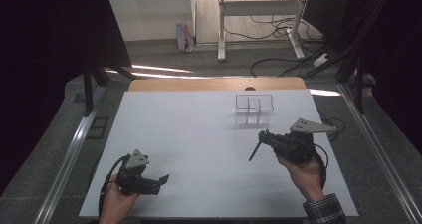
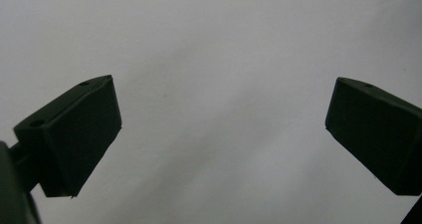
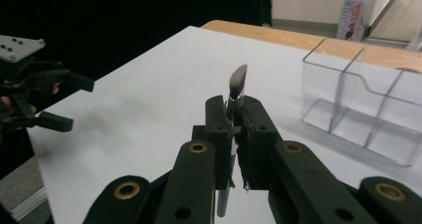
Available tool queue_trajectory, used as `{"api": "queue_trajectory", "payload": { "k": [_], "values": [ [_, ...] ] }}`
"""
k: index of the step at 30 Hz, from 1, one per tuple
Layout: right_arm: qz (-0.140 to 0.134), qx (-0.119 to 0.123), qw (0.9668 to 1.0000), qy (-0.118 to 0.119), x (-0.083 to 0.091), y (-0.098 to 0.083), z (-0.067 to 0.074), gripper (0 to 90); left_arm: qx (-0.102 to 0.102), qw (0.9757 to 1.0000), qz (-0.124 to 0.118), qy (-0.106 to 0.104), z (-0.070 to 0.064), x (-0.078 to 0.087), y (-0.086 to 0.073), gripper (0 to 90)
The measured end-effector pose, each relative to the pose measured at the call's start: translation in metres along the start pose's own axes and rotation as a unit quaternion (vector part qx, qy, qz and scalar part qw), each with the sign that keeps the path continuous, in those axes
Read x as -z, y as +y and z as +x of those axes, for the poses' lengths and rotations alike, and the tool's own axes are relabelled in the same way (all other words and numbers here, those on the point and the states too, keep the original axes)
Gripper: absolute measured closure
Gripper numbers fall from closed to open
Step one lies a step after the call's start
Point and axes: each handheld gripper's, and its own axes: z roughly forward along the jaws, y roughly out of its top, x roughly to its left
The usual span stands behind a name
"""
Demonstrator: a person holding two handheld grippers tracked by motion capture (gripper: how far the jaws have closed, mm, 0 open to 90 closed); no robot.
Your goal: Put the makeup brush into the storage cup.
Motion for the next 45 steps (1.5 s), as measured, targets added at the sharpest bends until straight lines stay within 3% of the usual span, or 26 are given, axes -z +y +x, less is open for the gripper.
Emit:
{"api": "queue_trajectory", "payload": {
  "k": [8, 14, 35, 45],
  "values": [
    [-0.005, -0.001, 0.9999, -0.016, 0.005, 0.001, -0.008, 83.5, 0.018, 0.9998, -0.005, 0.002, 0.009, 0.005, -0.008, 1.9],
    [-0.008, 0.000, 0.9997, -0.022, 0.006, 0.003, -0.011, 83.5, 0.014, 0.9999, -0.004, 0.005, 0.010, 0.006, -0.010, 1.9],
    [-0.023, 0.002, 0.9983, -0.054, 0.011, 0.015, -0.033, 83.6, 0.034, 0.9992, -0.022, -0.001, 0.017, 0.015, -0.019, 1.8],
    [-0.020, 0.005, 0.9977, -0.064, 0.004, 0.019, -0.043, 83.6, 0.042, 0.9988, -0.023, -0.005, 0.018, 0.017, -0.021, 1.7]
  ]
}}
